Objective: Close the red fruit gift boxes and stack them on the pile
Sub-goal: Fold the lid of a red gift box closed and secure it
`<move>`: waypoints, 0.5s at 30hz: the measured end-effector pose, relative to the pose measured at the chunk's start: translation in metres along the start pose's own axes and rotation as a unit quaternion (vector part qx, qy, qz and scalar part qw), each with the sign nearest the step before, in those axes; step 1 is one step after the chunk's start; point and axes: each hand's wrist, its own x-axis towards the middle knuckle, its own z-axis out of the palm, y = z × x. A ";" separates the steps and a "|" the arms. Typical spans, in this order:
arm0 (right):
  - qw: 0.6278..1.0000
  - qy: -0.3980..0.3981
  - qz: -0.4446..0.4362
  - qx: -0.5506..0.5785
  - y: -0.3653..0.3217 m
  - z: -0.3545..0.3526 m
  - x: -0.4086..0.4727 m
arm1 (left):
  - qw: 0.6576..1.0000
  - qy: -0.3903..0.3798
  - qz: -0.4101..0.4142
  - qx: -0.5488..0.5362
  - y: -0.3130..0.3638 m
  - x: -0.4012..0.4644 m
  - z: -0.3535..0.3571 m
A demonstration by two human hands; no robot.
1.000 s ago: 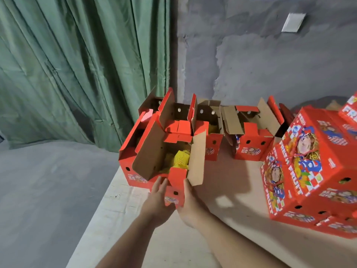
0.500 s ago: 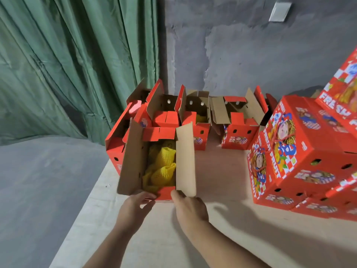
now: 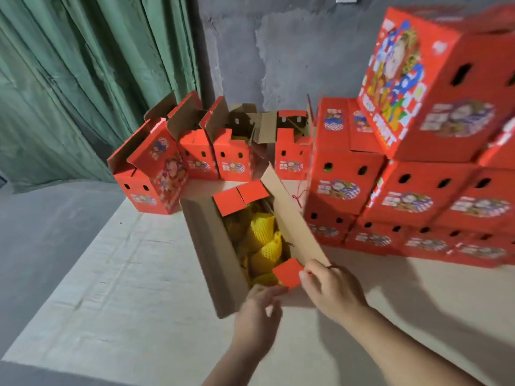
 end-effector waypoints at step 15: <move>0.980 -0.059 0.184 0.054 0.203 -0.093 -0.056 | 0.929 -0.355 0.093 0.045 0.136 -0.020 0.113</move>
